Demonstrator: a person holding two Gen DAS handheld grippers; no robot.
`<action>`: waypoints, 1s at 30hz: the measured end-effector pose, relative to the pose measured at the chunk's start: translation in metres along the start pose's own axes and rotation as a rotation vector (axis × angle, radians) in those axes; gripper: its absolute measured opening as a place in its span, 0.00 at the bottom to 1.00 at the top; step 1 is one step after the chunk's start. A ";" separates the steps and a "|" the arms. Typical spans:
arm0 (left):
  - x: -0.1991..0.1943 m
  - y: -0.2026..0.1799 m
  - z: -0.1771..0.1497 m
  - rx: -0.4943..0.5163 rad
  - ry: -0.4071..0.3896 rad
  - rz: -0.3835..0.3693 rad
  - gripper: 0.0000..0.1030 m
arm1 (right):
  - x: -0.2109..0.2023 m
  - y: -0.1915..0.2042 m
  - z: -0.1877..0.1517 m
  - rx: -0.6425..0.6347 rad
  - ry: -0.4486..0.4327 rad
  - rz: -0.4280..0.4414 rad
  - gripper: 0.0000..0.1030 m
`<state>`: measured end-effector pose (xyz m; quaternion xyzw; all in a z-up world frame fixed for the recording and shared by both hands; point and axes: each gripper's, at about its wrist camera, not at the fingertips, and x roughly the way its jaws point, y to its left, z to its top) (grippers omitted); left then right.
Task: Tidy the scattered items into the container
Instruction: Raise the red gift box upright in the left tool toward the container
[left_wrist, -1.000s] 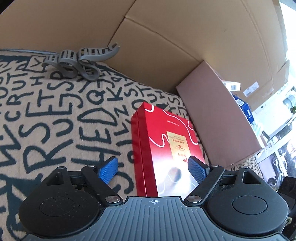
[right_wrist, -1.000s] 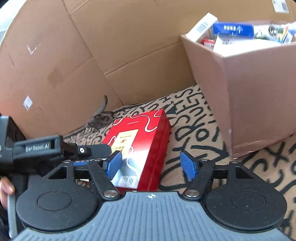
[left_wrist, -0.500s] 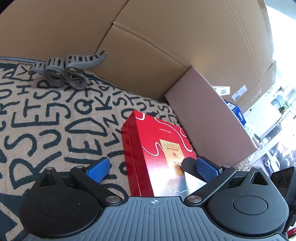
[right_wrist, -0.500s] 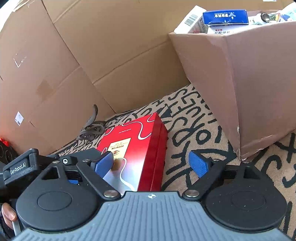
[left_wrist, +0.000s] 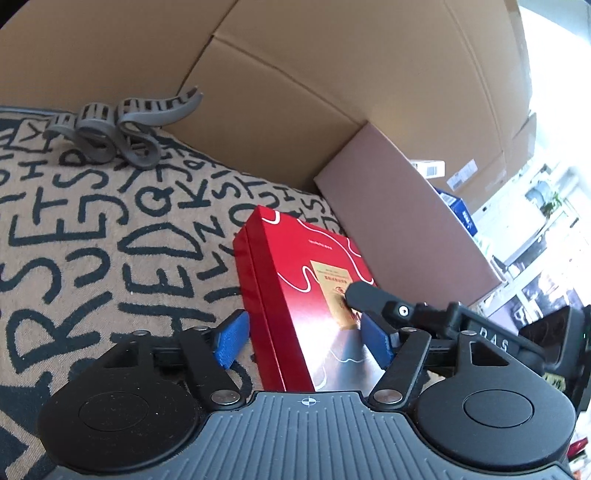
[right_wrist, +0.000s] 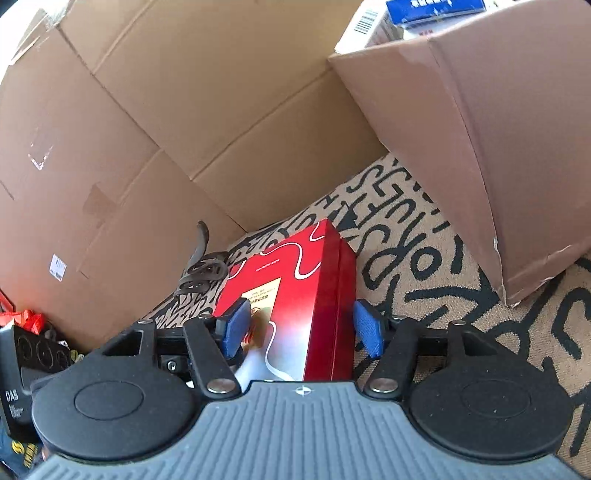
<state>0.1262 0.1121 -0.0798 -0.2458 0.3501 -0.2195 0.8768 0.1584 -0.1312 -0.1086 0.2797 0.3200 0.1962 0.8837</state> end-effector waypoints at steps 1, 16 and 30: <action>0.000 0.000 0.000 0.002 0.001 0.002 0.77 | 0.001 0.000 0.001 0.006 0.002 -0.001 0.65; 0.003 -0.002 0.001 0.008 0.003 0.008 0.77 | 0.006 -0.004 0.004 0.007 0.024 0.013 0.66; -0.006 -0.020 -0.009 0.039 0.003 0.077 0.68 | -0.009 0.005 -0.002 -0.050 0.024 -0.014 0.60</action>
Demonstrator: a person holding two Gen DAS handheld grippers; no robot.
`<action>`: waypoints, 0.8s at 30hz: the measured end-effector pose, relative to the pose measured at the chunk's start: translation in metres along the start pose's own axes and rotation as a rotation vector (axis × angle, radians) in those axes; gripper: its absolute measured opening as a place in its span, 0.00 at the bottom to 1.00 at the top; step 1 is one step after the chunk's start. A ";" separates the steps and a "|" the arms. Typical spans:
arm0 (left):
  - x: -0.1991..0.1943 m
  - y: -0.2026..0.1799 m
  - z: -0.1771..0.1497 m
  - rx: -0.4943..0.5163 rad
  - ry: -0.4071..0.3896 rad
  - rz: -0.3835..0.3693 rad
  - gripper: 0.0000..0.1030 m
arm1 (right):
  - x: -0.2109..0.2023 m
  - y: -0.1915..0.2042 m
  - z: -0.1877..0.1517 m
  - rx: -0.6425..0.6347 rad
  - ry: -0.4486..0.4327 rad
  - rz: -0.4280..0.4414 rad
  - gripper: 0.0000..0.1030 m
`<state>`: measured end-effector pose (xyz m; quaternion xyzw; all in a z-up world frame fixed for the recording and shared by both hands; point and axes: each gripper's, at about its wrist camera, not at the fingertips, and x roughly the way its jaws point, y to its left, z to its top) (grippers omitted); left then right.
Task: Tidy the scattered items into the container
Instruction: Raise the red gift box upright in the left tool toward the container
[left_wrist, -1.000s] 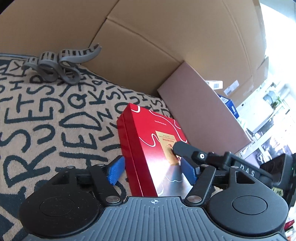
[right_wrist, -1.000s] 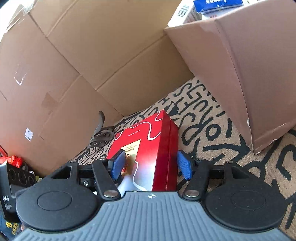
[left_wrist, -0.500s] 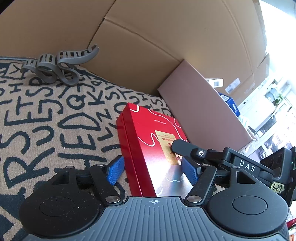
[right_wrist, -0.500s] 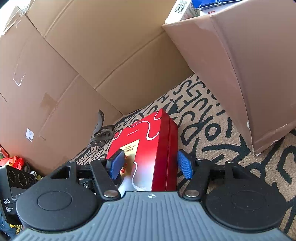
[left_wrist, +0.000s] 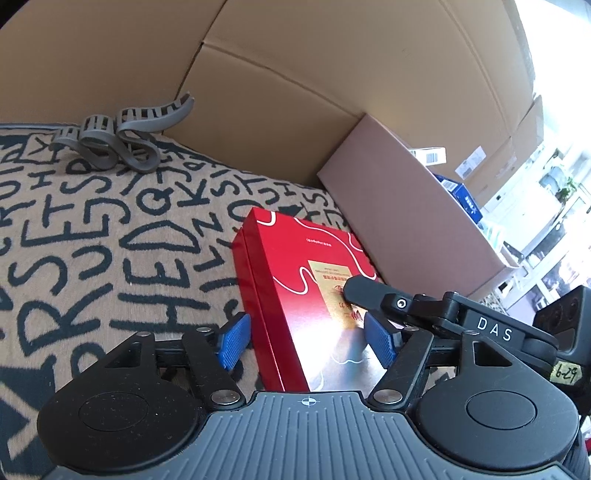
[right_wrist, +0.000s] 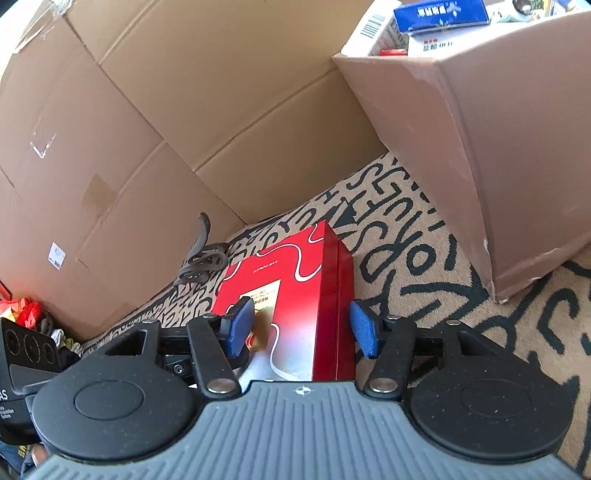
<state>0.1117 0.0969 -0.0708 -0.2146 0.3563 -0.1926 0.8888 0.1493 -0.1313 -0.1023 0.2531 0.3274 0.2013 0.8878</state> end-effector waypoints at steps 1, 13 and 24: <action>-0.001 -0.002 -0.002 0.000 -0.003 0.004 0.67 | -0.002 0.001 -0.001 -0.004 0.000 0.001 0.59; -0.026 -0.022 -0.010 0.036 -0.070 0.044 0.63 | -0.027 0.010 -0.005 -0.035 -0.040 0.026 0.57; -0.044 -0.062 0.010 0.123 -0.150 0.023 0.63 | -0.063 0.025 0.016 -0.095 -0.161 0.054 0.57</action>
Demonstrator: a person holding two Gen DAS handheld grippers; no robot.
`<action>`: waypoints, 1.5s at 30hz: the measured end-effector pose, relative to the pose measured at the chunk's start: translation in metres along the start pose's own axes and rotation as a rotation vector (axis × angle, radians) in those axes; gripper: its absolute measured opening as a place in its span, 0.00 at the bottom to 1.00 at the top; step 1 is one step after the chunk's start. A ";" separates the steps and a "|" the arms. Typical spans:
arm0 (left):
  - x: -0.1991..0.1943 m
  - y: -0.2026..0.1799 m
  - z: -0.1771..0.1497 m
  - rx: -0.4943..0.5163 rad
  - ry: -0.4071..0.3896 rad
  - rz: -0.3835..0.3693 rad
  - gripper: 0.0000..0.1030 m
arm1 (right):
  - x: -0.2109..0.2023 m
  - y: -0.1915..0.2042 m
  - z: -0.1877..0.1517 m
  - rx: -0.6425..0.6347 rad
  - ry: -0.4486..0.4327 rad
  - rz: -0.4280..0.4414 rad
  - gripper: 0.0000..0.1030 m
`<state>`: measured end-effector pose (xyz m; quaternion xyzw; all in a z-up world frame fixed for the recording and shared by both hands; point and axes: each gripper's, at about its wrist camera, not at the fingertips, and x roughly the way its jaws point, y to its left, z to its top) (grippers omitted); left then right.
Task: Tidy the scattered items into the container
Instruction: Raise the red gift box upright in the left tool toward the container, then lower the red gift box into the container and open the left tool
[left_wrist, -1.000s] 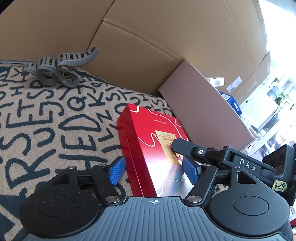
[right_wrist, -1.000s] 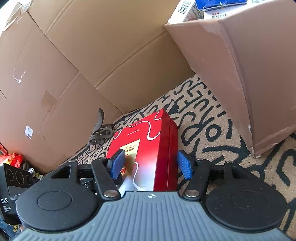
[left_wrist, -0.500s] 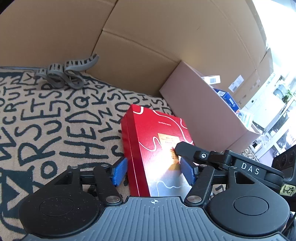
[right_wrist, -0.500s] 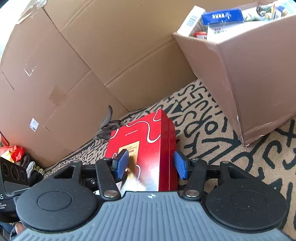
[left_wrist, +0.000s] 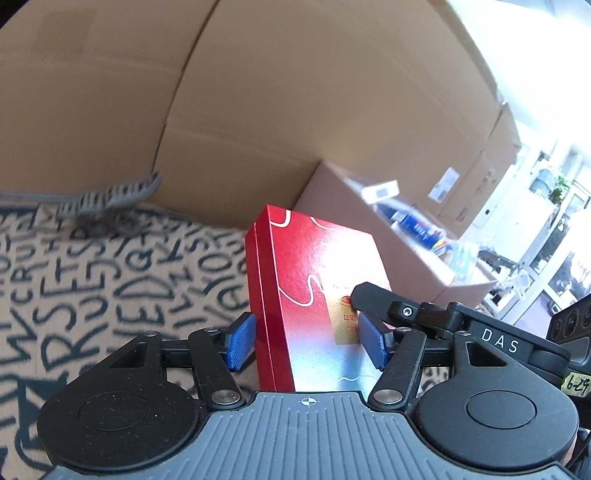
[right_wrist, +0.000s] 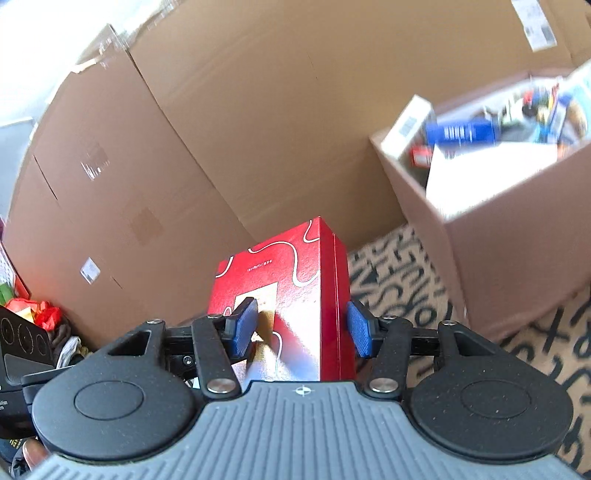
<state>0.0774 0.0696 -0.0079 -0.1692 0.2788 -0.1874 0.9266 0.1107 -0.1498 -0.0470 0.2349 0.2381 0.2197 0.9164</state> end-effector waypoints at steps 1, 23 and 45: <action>0.000 -0.005 0.004 0.011 -0.011 -0.005 0.63 | -0.002 0.001 0.005 -0.006 -0.015 0.003 0.57; 0.069 -0.119 0.086 0.182 -0.093 -0.193 0.61 | -0.055 -0.051 0.115 -0.030 -0.306 -0.089 0.57; 0.222 -0.136 0.122 0.012 0.058 -0.219 0.90 | -0.020 -0.177 0.177 0.060 -0.290 -0.258 0.68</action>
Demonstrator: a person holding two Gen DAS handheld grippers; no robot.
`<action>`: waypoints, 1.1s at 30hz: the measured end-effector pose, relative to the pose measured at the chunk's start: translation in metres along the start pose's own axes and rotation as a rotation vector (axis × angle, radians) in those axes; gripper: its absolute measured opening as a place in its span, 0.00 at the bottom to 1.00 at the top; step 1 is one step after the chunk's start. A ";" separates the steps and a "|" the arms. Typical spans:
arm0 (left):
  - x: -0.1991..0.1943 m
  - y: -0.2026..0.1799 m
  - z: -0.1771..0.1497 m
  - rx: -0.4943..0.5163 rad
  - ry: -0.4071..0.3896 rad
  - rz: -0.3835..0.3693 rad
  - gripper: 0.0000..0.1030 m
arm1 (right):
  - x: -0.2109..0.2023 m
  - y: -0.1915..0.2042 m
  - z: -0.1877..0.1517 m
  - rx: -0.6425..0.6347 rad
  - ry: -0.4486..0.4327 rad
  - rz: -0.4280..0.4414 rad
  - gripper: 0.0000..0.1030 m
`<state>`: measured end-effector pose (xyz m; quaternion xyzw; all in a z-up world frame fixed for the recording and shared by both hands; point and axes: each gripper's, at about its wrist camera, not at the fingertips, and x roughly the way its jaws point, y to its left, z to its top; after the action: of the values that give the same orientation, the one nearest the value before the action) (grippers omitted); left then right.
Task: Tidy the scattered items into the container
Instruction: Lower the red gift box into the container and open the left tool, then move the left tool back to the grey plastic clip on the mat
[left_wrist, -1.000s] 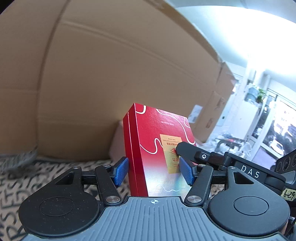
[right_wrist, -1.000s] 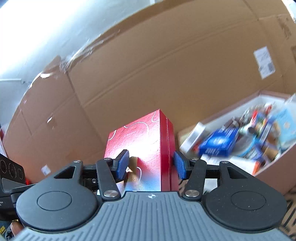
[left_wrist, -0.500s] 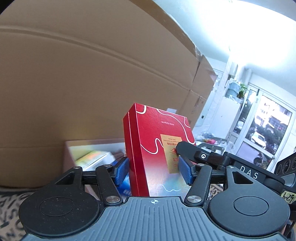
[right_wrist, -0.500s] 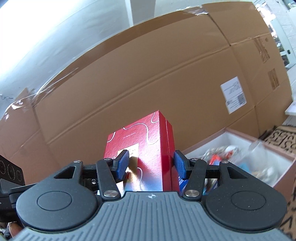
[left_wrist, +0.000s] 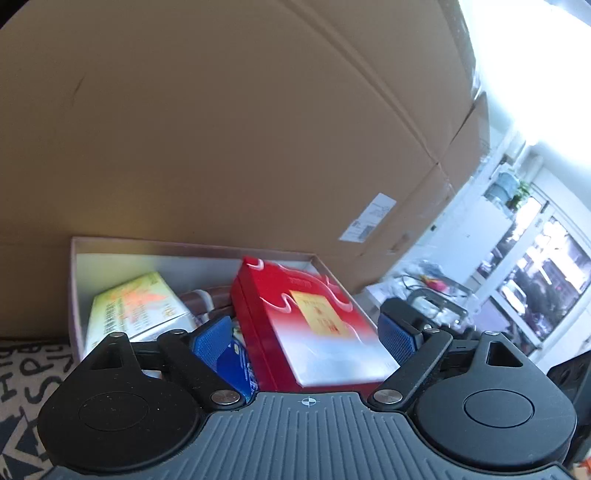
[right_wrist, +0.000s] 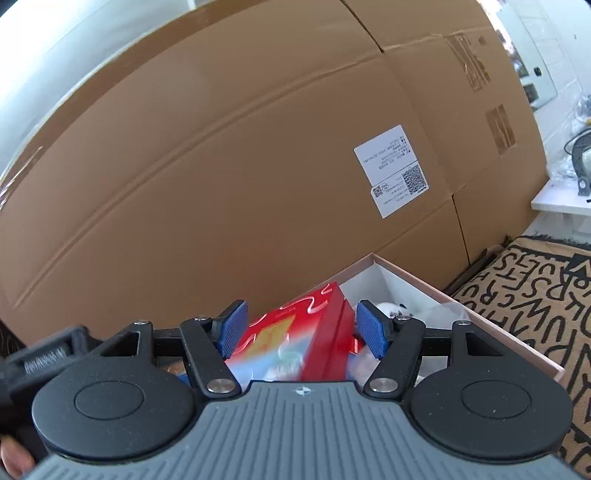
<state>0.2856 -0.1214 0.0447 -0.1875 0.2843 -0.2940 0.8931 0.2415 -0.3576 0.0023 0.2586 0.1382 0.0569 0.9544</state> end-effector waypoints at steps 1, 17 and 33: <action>-0.005 0.000 -0.001 0.026 -0.014 0.016 0.89 | -0.004 -0.001 -0.004 -0.005 -0.002 -0.001 0.68; -0.001 -0.039 -0.018 0.268 0.033 0.033 0.75 | -0.014 0.027 -0.029 -0.225 0.024 -0.109 0.43; 0.024 -0.034 -0.021 0.159 0.109 -0.008 0.82 | -0.022 0.012 -0.019 -0.189 -0.002 -0.151 0.48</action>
<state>0.2741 -0.1662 0.0358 -0.1010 0.3074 -0.3288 0.8872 0.2142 -0.3424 -0.0020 0.1563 0.1505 -0.0026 0.9762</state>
